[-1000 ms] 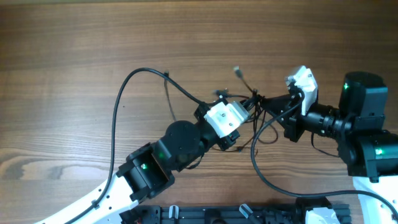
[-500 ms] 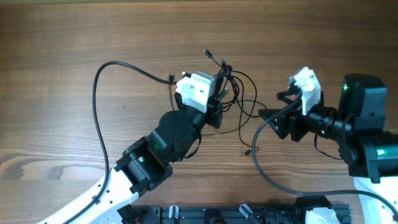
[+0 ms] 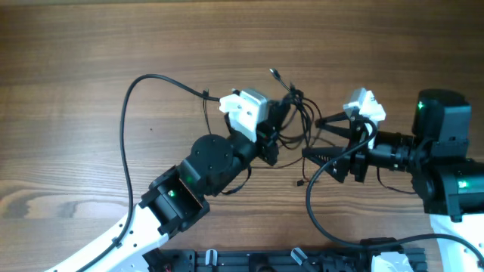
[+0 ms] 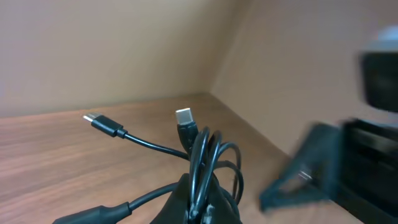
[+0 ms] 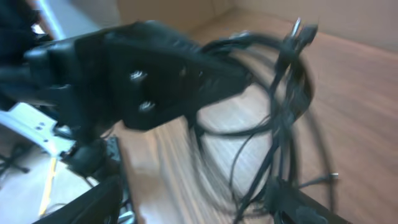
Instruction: Untangle cables
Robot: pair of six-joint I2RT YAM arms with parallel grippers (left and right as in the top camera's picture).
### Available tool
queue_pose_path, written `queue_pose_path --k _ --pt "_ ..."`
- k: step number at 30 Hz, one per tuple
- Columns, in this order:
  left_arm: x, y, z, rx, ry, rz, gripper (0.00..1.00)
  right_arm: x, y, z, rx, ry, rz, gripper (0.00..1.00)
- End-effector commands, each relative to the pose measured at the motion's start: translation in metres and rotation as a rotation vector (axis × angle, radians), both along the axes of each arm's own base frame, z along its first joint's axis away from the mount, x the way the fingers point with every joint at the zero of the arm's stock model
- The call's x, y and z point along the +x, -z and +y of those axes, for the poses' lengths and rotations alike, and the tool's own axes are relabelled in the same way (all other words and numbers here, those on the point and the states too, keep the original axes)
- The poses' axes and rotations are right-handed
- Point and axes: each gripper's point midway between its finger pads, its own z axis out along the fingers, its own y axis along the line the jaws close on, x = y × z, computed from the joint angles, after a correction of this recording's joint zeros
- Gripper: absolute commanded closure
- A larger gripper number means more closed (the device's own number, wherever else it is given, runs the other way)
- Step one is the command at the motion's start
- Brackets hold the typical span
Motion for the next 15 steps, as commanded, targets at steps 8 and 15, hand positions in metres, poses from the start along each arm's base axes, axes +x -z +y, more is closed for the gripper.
queue_pose_path --k 8,15 --pt "-0.033 -0.018 -0.020 -0.045 0.222 -0.018 0.96 0.040 0.033 -0.011 -0.109 0.085 0.049 0.34" --pt "-0.018 -0.023 -0.010 -0.059 0.118 -0.037 0.96 0.025 0.018 0.002 -0.004 -0.015 0.055 0.96"
